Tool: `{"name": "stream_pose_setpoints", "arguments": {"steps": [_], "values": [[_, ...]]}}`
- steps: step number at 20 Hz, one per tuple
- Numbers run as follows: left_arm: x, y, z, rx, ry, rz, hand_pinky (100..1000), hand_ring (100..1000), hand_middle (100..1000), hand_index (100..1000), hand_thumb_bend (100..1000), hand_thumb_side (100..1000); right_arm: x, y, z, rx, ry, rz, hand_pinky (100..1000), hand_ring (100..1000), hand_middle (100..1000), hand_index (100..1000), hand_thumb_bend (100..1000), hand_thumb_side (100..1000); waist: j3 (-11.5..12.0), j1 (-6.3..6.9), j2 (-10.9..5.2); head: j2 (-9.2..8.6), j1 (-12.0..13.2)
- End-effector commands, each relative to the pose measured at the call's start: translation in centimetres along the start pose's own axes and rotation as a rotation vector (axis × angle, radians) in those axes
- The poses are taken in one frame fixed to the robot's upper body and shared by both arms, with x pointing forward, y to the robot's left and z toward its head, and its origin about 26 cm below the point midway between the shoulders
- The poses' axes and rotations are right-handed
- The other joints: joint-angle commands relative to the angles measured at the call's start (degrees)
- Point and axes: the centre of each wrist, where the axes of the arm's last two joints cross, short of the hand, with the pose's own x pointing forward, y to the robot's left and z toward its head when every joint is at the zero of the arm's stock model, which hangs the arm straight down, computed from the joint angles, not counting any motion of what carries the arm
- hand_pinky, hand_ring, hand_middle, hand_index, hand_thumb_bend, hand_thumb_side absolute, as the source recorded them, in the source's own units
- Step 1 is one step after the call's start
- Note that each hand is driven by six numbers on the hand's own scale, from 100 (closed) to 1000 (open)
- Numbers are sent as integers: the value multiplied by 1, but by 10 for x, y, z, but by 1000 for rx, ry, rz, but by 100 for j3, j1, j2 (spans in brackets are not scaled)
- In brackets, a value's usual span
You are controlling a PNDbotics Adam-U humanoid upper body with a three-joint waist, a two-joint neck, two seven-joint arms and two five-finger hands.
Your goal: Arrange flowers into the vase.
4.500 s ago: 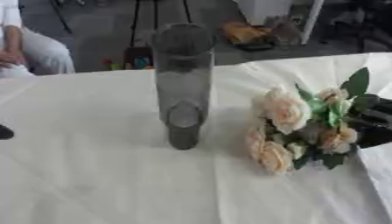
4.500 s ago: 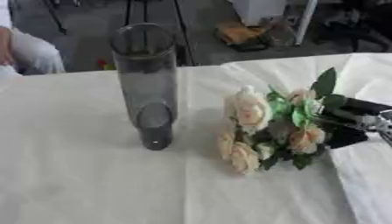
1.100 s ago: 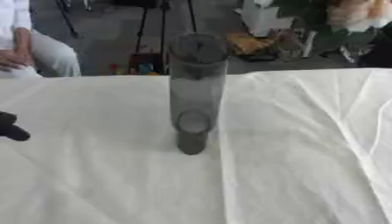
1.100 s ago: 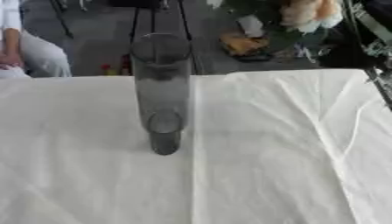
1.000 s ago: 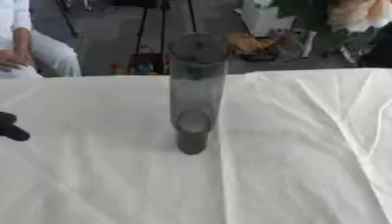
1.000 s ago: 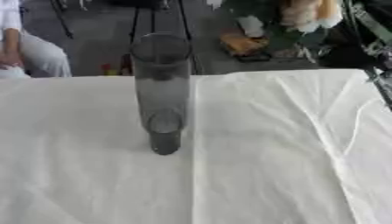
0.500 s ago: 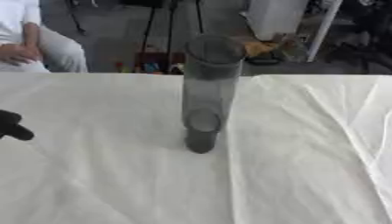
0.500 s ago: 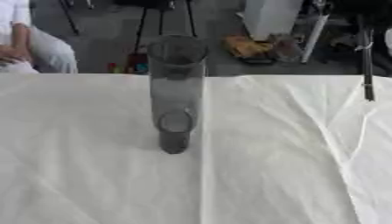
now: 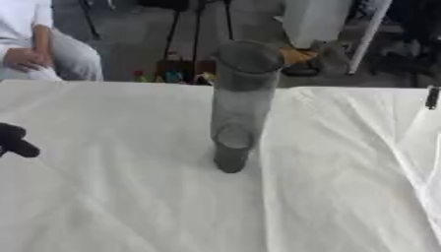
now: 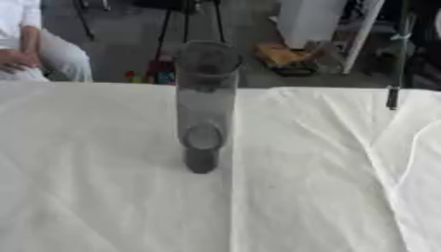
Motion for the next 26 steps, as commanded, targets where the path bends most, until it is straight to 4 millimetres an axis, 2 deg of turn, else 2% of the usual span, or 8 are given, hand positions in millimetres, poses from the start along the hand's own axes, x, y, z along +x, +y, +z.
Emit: {"name": "stream_pose_setpoints", "arguments": {"steps": [1, 13, 21, 26], "values": [[5, 1, -4, -27, -16, -5, 518, 618, 630, 816, 100, 1000, 17, -4, -4, -26, -19, -91, 327, 255, 100, 156, 100, 100, 11, -8, -141, 25, -31], [5, 2, -1, -51, 0, -21, 520, 618, 632, 817, 100, 1000, 45, 5, -13, -69, -98, -351, 311, 230, 100, 161, 100, 100, 103, -139, -92, 9, -100], [5, 2, -1, -61, 4, -25, 521, 619, 633, 817, 100, 1000, 61, 18, -11, 0, -294, -438, 294, 216, 100, 164, 100, 100, 189, -219, 6, -71, -158], [6, 2, -1, -71, 7, -28, 522, 619, 634, 817, 100, 1000, 63, 22, -15, -11, -239, -501, 286, 209, 100, 164, 100, 100, 230, -272, 25, -95, -155]]}}
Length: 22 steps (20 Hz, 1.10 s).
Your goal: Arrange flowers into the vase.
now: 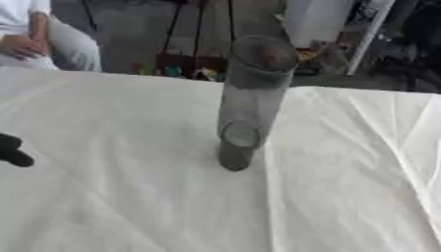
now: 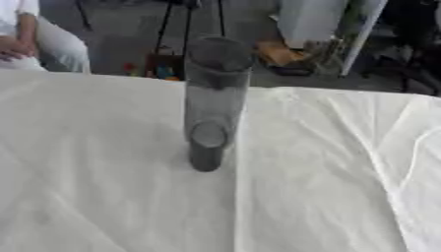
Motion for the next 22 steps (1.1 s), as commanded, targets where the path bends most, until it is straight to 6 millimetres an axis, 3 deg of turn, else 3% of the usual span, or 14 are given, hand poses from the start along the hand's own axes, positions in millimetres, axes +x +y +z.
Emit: {"name": "stream_pose_setpoints", "arguments": {"steps": [1, 16, 22], "values": [[6, 1, -4, -29, -16, -13, 521, 619, 634, 817, 100, 1000, 16, 4, -5, -25, -4, -21, 286, 208, 100, 164, 100, 100, 13, -3, -111, -80, -4], [6, 1, -4, -45, -8, -14, 521, 619, 633, 816, 100, 1000, 30, 27, -11, 8, -106, -132, 273, 195, 100, 167, 100, 100, 134, -147, -109, -208, -36], [6, -1, -7, -56, -19, -9, 522, 619, 635, 817, 100, 1000, 29, 35, -13, 41, -127, -169, 272, 193, 100, 168, 100, 100, 269, -175, -19, -299, -107]]}}
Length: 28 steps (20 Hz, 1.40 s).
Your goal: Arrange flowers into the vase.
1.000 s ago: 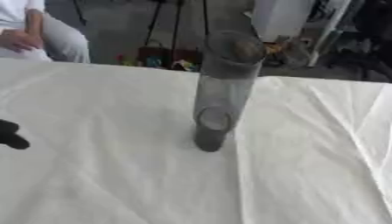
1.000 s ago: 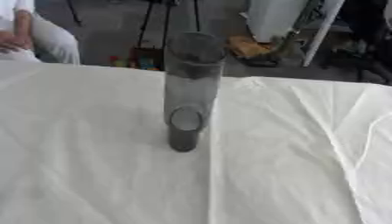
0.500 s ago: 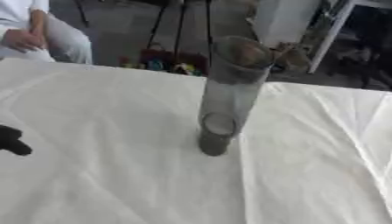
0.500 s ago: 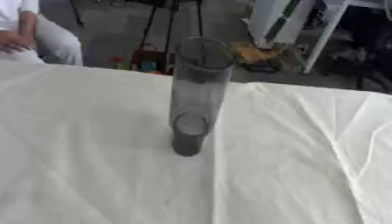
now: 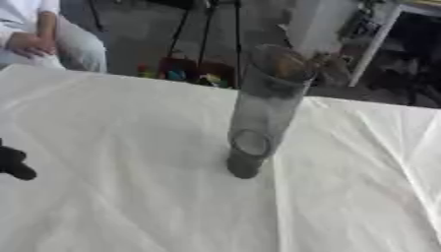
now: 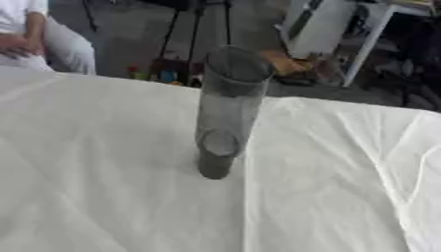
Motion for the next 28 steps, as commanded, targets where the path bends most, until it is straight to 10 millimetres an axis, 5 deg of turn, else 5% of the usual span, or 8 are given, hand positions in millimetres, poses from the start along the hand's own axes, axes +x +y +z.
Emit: {"name": "stream_pose_setpoints", "arguments": {"steps": [1, 28], "values": [[6, 0, -6, -28, -28, -7, 522, 619, 635, 817, 100, 1000, 11, 7, -3, 30, -37, -5, 273, 194, 100, 168, 100, 100, 32, 22, -89, -130, -63], [6, -3, -10, -48, -40, -10, 526, 622, 640, 819, 100, 1000, 7, 14, 1, 126, -77, 29, 270, 198, 100, 169, 100, 100, 225, -90, 256, -396, -139]]}}
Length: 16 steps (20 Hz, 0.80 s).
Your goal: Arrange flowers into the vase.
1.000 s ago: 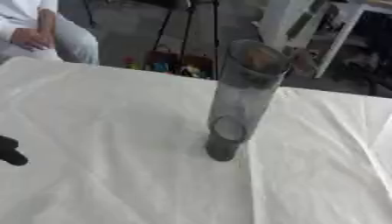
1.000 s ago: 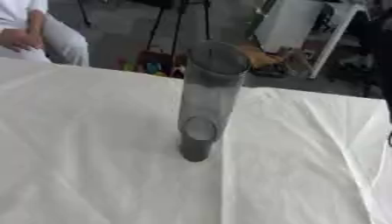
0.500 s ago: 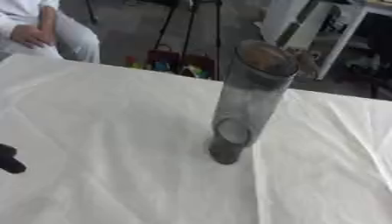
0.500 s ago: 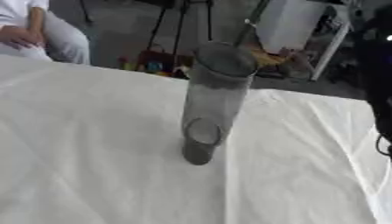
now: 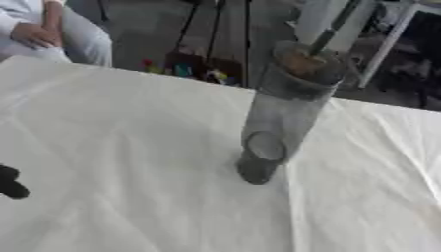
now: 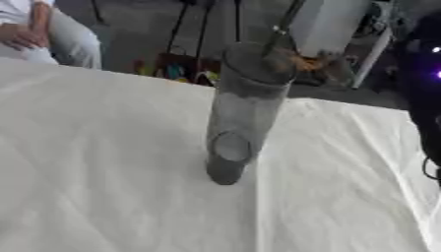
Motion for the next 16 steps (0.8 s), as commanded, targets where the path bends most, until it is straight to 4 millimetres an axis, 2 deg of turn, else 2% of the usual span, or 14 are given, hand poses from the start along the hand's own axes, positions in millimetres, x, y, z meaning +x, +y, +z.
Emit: {"name": "stream_pose_setpoints", "arguments": {"steps": [1, 16], "values": [[5, 0, -5, -24, -25, -8, 527, 622, 640, 819, 100, 1000, 17, 4, -1, 34, -45, 31, 270, 199, 100, 169, 100, 100, 3, 48, -94, -97, -18], [5, -2, -6, -32, -27, -7, 529, 623, 643, 821, 100, 1000, 19, 3, 9, 103, -77, 39, 262, 196, 100, 168, 100, 100, 62, 32, 71, -219, -38]]}}
